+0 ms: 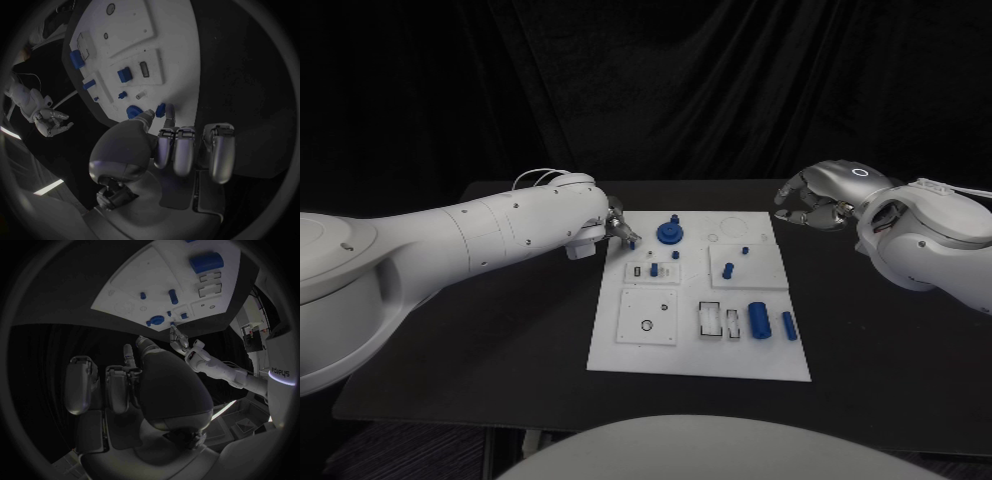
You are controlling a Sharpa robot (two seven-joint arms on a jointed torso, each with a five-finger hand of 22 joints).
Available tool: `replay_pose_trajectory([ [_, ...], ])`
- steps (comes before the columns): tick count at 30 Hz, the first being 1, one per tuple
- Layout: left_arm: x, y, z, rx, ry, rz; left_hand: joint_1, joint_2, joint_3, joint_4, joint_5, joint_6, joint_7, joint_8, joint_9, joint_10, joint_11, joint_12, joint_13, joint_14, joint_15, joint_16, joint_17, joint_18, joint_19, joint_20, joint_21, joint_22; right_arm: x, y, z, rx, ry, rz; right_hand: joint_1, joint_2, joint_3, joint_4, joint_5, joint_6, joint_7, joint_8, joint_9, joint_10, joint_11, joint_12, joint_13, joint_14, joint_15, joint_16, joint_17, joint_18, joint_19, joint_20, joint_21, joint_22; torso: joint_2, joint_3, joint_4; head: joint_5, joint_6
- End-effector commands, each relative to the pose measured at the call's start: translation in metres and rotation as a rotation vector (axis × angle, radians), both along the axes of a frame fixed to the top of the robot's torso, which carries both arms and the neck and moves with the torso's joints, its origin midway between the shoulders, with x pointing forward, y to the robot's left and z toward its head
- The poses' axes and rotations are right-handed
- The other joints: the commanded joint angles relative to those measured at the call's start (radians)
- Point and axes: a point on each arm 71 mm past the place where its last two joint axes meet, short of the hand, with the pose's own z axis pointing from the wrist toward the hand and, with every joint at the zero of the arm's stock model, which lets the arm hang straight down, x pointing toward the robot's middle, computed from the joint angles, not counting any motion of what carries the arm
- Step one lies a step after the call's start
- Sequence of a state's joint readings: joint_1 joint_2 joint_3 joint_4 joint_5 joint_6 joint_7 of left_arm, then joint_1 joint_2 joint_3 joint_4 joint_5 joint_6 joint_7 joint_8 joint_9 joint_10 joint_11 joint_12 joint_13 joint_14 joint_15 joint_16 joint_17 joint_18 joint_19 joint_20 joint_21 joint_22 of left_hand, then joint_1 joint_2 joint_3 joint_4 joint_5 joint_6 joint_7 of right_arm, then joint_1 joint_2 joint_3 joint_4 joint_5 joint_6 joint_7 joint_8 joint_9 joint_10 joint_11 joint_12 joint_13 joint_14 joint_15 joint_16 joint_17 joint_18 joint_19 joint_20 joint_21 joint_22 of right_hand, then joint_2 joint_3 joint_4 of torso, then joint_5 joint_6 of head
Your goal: Assemble the parts on the task board
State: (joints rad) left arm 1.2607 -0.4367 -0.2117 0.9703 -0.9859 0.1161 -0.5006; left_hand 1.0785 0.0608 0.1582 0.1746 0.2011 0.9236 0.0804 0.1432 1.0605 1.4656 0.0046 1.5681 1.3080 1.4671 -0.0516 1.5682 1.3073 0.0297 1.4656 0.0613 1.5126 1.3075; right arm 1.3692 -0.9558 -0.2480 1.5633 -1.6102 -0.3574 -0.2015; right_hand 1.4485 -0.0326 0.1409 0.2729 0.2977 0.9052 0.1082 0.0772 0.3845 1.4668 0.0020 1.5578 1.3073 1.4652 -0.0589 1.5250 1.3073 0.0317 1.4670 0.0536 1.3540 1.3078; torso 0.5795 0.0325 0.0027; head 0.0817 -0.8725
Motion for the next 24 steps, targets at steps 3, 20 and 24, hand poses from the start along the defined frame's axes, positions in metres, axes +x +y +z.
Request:
replay_pose_trajectory([
  [3,-0.0006,-0.0035,-0.0013,-0.022,-0.002,-0.02,0.027,0.008,0.01,-0.019,0.009,-0.007,0.0,-0.005,0.005,0.105,0.005,0.003,0.263,0.104,0.009,0.003,0.263,-0.005,0.042,0.007,-0.002,0.199,-0.0004,-0.0009,-0.0013,-0.01,0.009,-0.013,0.002,-0.005,0.005,0.002,0.003,0.006,-0.003,-0.006,-0.002,0.083,0.008,-0.004,0.246,0.092,0.005,-0.006,0.224,0.018,0.012,0.002,-0.007,0.197,0.0,0.0,0.0006,-0.002,0.0],
  [20,-0.0025,-0.0045,-0.0072,-0.023,0.01,-0.023,0.032,0.006,0.013,-0.025,0.006,-0.012,0.002,-0.008,0.006,0.105,0.005,0.003,0.263,0.104,0.009,0.003,0.263,-0.006,0.043,0.008,-0.001,0.201,-0.0011,0.0,-0.0021,-0.016,0.02,-0.015,-0.002,-0.007,0.003,0.005,0.005,0.007,-0.004,-0.006,-0.002,0.095,0.007,0.006,0.256,0.095,0.005,0.005,0.232,0.015,0.017,0.002,0.006,0.201,0.0,0.0002,-0.0001,-0.006,0.0],
  [24,-0.0022,-0.0039,-0.0079,-0.025,0.007,-0.021,0.033,0.007,0.014,-0.026,0.006,-0.012,0.002,-0.009,0.007,0.105,0.006,0.003,0.263,0.104,0.009,0.003,0.263,-0.006,0.043,0.008,-0.001,0.201,-0.001,-0.0002,-0.0023,-0.018,0.022,-0.016,-0.004,-0.008,0.002,0.006,0.007,0.007,-0.005,-0.006,-0.003,0.096,0.007,0.007,0.257,0.095,0.004,0.005,0.233,0.015,0.017,0.002,0.006,0.201,0.0,0.0003,0.0002,-0.006,0.0],
])
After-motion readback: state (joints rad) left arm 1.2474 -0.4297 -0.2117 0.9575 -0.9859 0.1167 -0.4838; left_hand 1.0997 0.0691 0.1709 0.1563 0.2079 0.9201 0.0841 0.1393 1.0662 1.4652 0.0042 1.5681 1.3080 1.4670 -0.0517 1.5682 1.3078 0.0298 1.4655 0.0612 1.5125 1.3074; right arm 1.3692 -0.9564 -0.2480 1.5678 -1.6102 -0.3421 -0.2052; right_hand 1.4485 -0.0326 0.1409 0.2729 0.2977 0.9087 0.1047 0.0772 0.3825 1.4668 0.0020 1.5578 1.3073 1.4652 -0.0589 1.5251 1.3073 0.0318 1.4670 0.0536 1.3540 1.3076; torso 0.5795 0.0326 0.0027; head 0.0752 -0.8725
